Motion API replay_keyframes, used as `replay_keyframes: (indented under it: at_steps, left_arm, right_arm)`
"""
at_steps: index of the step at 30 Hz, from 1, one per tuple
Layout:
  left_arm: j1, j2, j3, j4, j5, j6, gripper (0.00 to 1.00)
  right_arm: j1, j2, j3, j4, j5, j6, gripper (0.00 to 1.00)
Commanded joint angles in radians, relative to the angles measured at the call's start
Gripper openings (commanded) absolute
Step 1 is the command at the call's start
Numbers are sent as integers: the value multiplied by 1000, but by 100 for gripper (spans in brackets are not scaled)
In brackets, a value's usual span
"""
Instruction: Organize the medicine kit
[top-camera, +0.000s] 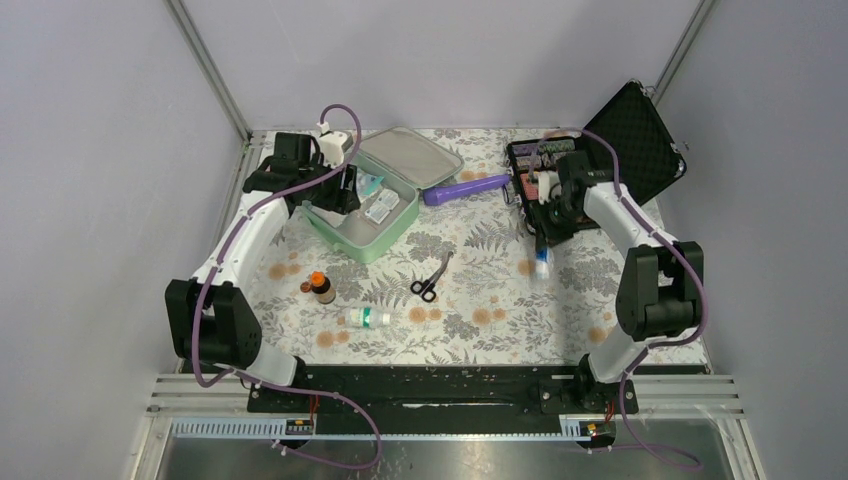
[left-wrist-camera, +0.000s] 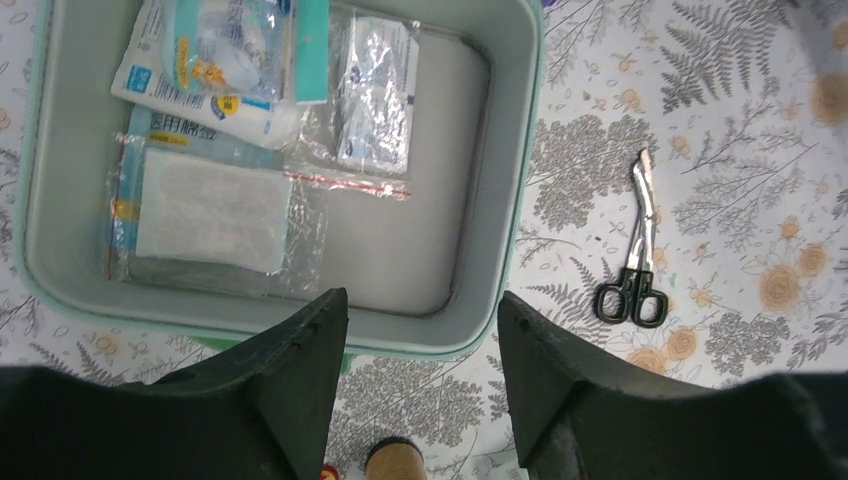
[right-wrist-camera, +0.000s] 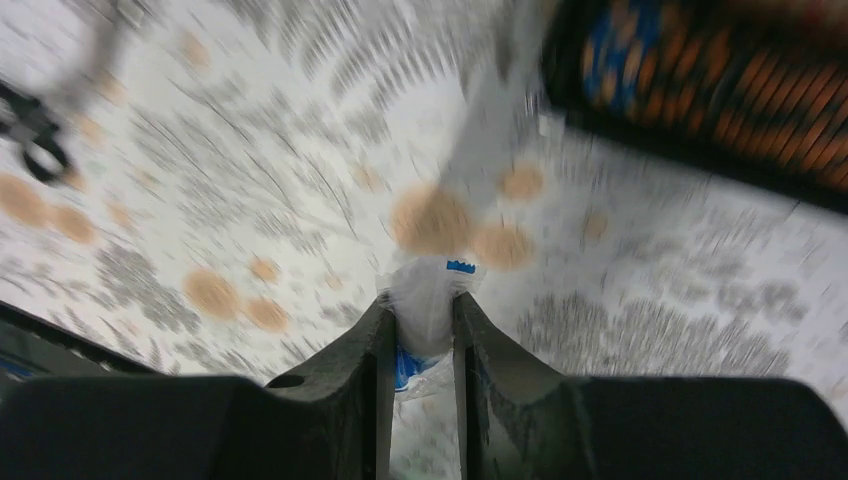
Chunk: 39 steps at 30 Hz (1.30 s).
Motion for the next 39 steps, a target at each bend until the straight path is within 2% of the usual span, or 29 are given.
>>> replay_keyframes:
  at_steps: [1,3,5,7,9,11,17,24,29,39]
  left_arm:
    - [3,4,64,65,140,-31,57]
    - [3,2,60,114,237,-49,59]
    - [3,-5,29,238,316,-109,63]
    - [-6,-1,-2,405,349,-196,75]
    - [-30,33,19,540,376,-274,97]
    - [-59,89,69,611,424,-323,99]
    - [-150,227,245,735,503,-425,99]
    - [-206,346,346,848,524,-534,96]
    - [-219,393,351,939,549,-601,86]
    - [-228,420,359,1002,539,-649,62]
  right_arm:
    - [40,46,264,14,-107,45,24]
    - [59,91,386,41,-136,86,24]
    - [78,136,511,82,-173,148,24]
    - [98,184,630,135,-197,216,24]
    - [122,228,742,194,-205,317,24]
    - [137,276,832,260,-214,403,24]
    - [174,371,1051,349,-235,526,24]
    - [202,372,1047,391,-278,558,25]
    - [213,373,1031,396,-294,563,25]
    - [232,372,994,396,-308,550,25]
